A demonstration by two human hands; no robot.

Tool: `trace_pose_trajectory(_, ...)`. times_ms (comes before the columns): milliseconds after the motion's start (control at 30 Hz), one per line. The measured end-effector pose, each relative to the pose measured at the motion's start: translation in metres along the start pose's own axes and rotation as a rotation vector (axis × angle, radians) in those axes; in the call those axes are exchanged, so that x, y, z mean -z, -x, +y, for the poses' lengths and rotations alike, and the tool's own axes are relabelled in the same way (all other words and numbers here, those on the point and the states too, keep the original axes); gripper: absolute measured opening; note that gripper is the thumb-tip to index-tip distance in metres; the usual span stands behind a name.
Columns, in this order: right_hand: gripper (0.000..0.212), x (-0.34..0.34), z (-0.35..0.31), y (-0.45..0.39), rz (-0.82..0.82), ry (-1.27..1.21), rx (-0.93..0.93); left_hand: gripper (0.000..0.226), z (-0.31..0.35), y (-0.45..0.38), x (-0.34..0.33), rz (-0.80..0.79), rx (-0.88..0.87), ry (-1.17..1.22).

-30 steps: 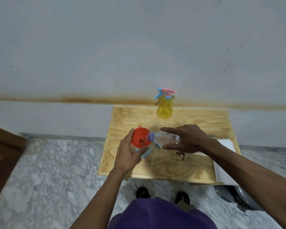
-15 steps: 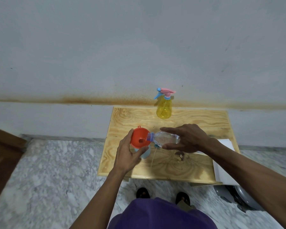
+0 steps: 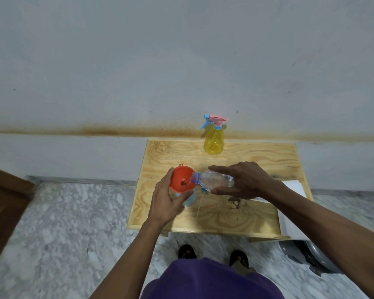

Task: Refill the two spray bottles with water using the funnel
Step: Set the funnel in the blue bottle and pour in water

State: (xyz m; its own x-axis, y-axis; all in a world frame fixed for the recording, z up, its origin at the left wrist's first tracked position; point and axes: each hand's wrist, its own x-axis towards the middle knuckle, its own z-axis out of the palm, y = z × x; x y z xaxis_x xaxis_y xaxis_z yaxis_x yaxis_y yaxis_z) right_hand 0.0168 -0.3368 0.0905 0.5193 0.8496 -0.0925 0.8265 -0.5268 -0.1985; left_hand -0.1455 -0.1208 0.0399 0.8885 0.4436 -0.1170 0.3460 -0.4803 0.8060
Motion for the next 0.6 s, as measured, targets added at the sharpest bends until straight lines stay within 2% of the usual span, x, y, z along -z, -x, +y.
trace_pose_trajectory(133,0.084,-0.006,-0.004,0.005,0.082,-0.110,-0.062,0.107,0.001,0.001,0.001,-0.006,-0.002,0.009)
trace_pose_trajectory(200,0.090,-0.010,-0.005,0.010,0.160,-0.227,-0.118,0.107,0.001,0.001,0.001,-0.004,-0.003,0.013)
trace_pose_trajectory(300,0.094,-0.015,-0.005,0.020,0.295,-0.396,-0.244,0.107,0.000,0.001,0.000,-0.002,-0.007,0.006)
trace_pose_trajectory(433,0.086,-0.027,0.005,0.035,0.418,-0.626,-0.442,0.108,0.000,0.001,0.000,-0.005,0.000,0.006)
trace_pose_trajectory(600,0.076,-0.051,0.015,0.043,0.604,-0.668,-0.618,0.099,-0.002,-0.001,-0.002,0.005,-0.017,-0.013)
